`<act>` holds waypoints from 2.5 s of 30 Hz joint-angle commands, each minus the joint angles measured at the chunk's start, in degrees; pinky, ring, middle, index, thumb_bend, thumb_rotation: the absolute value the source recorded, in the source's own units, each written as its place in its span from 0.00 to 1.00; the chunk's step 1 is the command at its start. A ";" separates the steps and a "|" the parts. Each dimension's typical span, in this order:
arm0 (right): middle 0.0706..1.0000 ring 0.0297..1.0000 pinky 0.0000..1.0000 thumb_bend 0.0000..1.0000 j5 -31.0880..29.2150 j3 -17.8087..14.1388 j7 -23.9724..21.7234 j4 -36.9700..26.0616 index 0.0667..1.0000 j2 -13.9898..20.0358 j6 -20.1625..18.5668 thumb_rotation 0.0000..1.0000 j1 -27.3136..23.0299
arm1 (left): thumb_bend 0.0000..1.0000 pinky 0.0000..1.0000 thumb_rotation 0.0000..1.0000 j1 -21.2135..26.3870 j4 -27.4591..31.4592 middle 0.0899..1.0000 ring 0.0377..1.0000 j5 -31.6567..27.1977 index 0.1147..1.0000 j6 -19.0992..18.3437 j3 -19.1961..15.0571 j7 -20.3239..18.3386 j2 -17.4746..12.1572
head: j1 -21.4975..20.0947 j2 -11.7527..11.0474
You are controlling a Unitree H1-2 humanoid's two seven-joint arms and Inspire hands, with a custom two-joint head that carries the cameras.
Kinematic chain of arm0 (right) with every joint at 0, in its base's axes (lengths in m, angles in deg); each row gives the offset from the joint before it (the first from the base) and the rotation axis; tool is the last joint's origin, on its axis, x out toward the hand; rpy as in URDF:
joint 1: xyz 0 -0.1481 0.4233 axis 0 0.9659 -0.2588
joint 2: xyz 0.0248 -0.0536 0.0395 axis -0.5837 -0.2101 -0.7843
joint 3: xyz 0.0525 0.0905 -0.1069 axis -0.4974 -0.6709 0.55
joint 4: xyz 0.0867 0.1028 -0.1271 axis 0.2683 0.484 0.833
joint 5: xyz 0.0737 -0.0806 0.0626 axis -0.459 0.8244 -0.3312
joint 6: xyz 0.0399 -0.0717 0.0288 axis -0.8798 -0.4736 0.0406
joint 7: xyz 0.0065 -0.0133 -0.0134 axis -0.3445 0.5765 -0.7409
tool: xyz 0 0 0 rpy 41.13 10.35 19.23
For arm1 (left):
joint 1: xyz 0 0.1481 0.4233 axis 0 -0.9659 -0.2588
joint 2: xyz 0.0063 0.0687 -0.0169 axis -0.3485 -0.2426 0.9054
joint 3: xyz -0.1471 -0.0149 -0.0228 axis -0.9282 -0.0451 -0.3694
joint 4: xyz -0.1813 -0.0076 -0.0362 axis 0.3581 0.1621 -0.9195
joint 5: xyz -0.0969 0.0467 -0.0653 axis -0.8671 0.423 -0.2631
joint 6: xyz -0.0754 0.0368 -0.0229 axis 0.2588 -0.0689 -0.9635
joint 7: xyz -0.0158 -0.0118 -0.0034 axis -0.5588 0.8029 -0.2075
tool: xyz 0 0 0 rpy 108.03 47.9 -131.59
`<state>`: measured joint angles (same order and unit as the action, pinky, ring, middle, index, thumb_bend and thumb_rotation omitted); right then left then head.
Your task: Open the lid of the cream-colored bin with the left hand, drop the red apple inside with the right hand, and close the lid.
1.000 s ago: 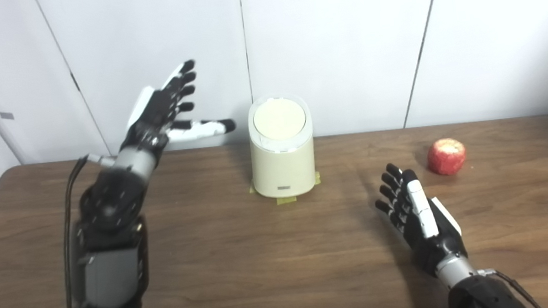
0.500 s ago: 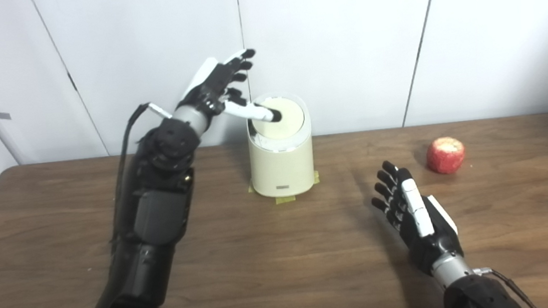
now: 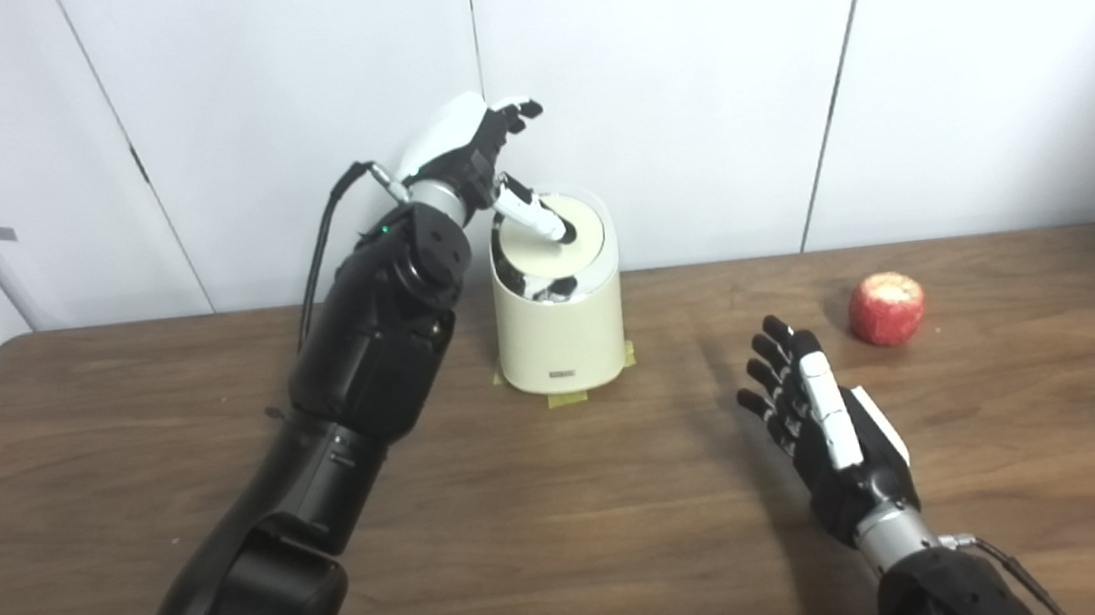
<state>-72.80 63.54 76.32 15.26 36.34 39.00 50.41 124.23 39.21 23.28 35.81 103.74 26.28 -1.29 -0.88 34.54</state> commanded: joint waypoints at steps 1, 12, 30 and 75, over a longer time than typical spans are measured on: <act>0.98 0.97 0.92 0.49 -0.35 0.20 -0.06 -2.15 0.98 -0.24 0.94 0.92 -1.77 | 0.92 0.73 0.04 4.58 -0.30 0.88 0.84 1.18 0.88 2.76 0.37 3.00 -1.15 | -0.07 0.04; 0.98 0.96 0.92 0.49 -0.11 0.33 0.03 -2.38 0.97 -0.44 0.92 0.91 -1.75 | 0.90 0.83 0.00 4.94 -5.49 0.93 0.91 3.14 0.90 8.67 4.50 6.57 -3.07 | -0.13 0.21; 0.97 0.95 0.91 0.50 -0.14 0.22 0.71 -3.39 0.97 -0.91 -0.06 0.90 -1.99 | 0.98 0.88 0.01 3.91 -6.53 0.89 0.90 8.10 0.89 11.02 11.88 3.00 -4.14 | -0.26 0.83; 0.91 0.87 0.81 0.65 13.02 -0.15 3.02 -1.13 0.92 9.36 4.17 0.28 -5.00 | 0.43 0.78 0.57 -18.72 38.27 0.82 0.81 -10.49 0.83 -1.23 -41.30 -25.11 9.12 | -6.56 1.04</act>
<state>-61.77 63.42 78.74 15.06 44.26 39.57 48.22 104.26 75.23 15.68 34.27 62.53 1.67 8.24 -7.37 35.51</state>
